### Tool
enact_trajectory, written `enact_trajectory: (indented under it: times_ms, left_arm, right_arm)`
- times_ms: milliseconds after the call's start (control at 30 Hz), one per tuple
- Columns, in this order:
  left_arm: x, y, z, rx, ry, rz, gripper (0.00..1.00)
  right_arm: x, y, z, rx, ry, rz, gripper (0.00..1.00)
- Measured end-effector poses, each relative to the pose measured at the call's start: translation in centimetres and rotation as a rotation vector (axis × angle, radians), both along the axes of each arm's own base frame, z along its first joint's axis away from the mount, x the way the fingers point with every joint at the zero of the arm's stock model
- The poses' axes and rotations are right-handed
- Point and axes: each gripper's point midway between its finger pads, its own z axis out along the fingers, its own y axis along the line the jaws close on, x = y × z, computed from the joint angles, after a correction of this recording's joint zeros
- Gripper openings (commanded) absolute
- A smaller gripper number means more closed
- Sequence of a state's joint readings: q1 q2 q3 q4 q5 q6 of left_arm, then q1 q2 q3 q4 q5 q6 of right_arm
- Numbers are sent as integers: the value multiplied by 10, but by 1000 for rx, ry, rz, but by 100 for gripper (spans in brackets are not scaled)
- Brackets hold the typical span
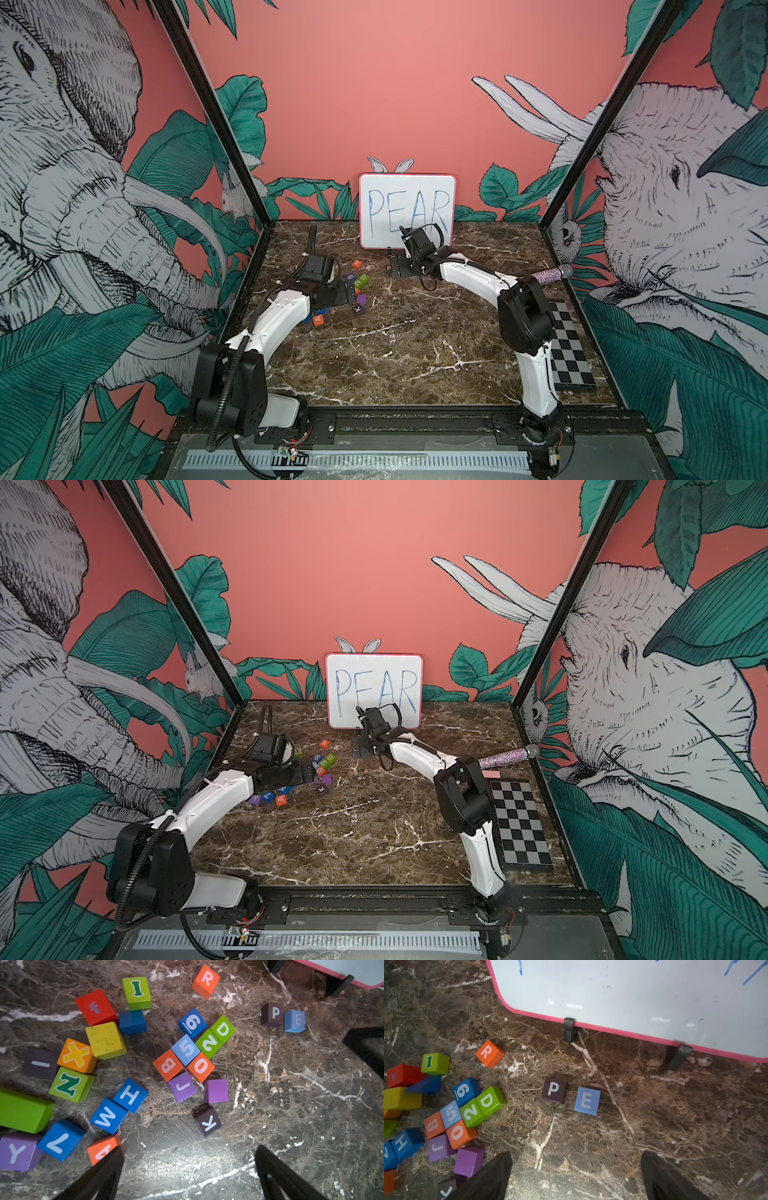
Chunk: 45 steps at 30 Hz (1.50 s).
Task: Spell the uppercase word “pear” with letter blocks
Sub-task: Place the letter block at the center of the board, then pick up the letter block from the center of the board.
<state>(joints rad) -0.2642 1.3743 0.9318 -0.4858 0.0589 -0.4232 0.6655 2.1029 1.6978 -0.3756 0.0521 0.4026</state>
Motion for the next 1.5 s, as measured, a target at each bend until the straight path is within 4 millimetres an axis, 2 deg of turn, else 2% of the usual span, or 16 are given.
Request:
enact_trajectory:
  times_ms: [300,467,633,900,1133,1500]
  left_arm:
    - [-29,22,-28,47,125,71,84]
    - [-46,38,-47,51,189,143,77]
    - [-54,48,-59,43,230,193,73]
    - [-54,53,-76,54,280,207,68]
    - [-46,65,-84,86,300,223,65]
    - [-25,67,-89,102,299,206,49]
  right_arm:
    - [-11,6,-16,-22,-3,88,99]
    - [-12,9,-15,-15,-13,116,99]
    - [-14,10,-9,-1,-23,129,99]
    - [-14,12,-5,18,-40,132,99]
    - [-14,15,-4,31,-38,139,99]
    - [-15,15,-4,36,-36,142,99]
